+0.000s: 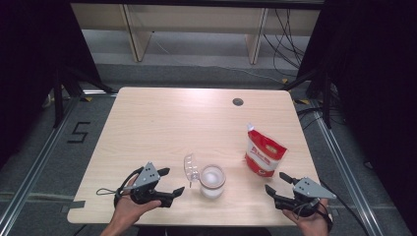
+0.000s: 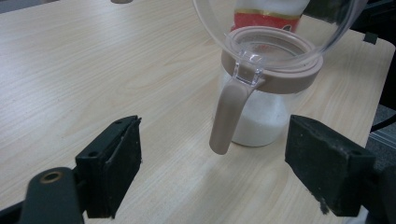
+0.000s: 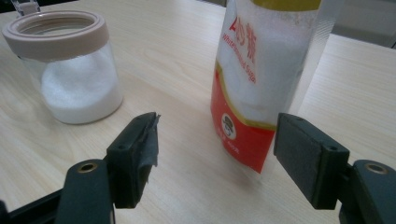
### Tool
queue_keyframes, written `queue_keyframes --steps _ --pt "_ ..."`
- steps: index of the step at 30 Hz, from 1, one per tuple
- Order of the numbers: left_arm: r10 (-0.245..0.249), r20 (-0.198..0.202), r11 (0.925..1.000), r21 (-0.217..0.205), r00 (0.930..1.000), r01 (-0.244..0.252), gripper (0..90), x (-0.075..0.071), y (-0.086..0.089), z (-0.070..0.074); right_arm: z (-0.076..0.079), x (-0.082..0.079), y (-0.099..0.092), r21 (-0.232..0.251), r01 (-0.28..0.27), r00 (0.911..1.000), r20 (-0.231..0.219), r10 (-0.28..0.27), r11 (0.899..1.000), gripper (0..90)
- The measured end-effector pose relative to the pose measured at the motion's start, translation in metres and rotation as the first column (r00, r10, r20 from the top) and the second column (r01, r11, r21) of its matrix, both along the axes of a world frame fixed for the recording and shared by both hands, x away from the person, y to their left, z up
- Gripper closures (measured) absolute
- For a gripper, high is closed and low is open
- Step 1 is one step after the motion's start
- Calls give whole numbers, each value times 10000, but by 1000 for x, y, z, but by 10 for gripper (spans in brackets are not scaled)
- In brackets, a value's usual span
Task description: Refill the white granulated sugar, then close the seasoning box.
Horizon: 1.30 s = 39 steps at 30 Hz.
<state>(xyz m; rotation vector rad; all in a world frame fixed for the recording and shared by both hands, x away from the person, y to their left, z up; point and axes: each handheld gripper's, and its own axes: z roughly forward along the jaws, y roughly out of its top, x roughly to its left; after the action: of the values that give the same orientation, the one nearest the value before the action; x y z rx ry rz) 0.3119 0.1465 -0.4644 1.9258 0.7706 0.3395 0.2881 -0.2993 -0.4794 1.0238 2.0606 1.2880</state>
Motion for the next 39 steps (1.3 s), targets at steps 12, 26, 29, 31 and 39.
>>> queue_keyframes --steps 12,26,29,31,39 --pt "-8 192 10000 -99 9998 10 293 4 -3 11 -1 1 1 -217 -17 10000 -22 17 9998 317" --pt "-271 1151 9994 231 9930 246 832 1 -5 20 -1 5 1 -620 -123 9997 226 137 9980 319" --pt "-363 1035 9993 160 9940 348 876 0 -8 19 0 4 3 -613 -138 9997 209 151 9980 320" --pt "-436 994 9988 277 9941 410 891 -2 -10 19 0 4 4 -603 -126 9996 253 141 9981 320" --pt "-748 1096 9966 416 9912 706 894 0 -16 18 0 3 5 -647 -248 9996 84 254 9976 322"
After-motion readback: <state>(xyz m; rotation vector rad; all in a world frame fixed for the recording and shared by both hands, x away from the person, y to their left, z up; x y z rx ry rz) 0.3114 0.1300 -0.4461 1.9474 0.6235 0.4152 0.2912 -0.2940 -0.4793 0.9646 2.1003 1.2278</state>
